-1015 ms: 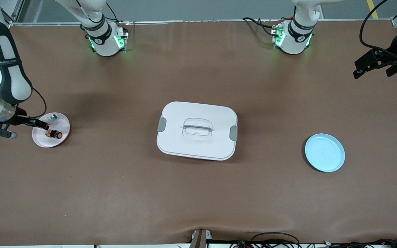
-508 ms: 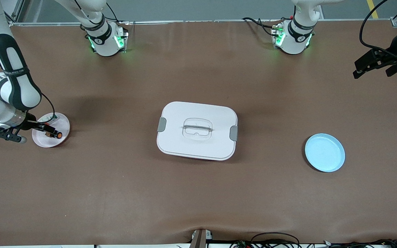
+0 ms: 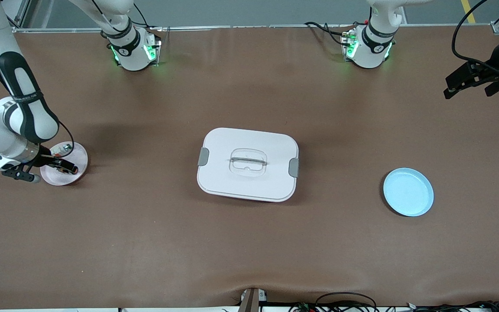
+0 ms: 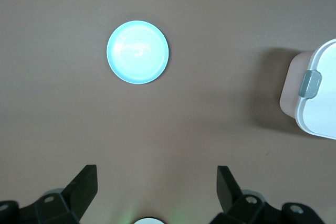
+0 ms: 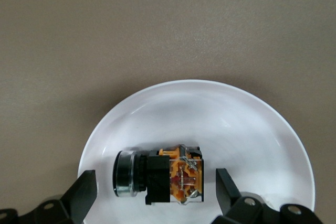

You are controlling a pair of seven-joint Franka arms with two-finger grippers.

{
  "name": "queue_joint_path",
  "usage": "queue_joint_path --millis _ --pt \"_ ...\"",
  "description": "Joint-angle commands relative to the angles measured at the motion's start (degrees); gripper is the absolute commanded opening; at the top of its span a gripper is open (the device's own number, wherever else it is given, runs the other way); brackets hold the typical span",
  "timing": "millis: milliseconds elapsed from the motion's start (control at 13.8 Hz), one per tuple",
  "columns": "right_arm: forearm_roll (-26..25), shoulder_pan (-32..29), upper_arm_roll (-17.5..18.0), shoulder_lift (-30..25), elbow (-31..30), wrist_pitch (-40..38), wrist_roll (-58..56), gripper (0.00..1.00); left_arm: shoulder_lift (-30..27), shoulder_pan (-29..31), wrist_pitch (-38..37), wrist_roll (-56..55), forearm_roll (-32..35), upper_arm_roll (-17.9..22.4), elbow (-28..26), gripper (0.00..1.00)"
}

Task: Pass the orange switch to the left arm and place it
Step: 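Close the right gripper on the orange switch and lift it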

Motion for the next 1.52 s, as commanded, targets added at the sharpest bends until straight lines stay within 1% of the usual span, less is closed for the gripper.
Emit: queue_joint_path --millis 0,798,1015,1088,1160,1305,1378,1450 --pt "1.19 -0.31 0.4 1.13 1.18 0.31 -1.35 1.0 0.15 -0.02 -0.68 0.31 1.33 -0.31 0.69 1.0" --pt "1.28 -0.31 0.4 2.88 2.32 0.31 -0.65 1.0 0.15 -0.02 -0.68 0.31 1.33 -0.4 0.86 1.0" --pt "1.46 -0.23 0.4 2.88 2.32 -0.04 -0.65 0.24 0.15 -0.02 -0.68 0.39 1.33 -0.4 0.86 1.0" --pt "1.54 -0.23 0.4 2.88 2.41 -0.04 -0.65 0.03 0.15 0.06 -0.68 0.39 1.33 -0.4 0.86 1.0" --pt "1.54 -0.14 0.4 2.88 2.41 -0.21 -0.65 0.0 0.15 0.07 -0.68 0.31 1.33 -0.4 0.86 1.0" --pt "1.54 -0.14 0.31 2.71 2.84 -0.65 -0.73 0.0 0.06 0.06 -0.68 0.31 1.33 -0.4 0.86 1.0" --pt "1.54 -0.14 0.31 2.36 3.11 -2.4 -0.73 0.0 0.06 -0.02 -0.68 0.39 1.33 -0.4 0.86 1.0" --pt "1.54 -0.14 0.31 1.92 4.59 -5.89 -0.65 0.0 0.06 0.06 -0.68 0.39 1.33 -0.4 0.86 1.0"
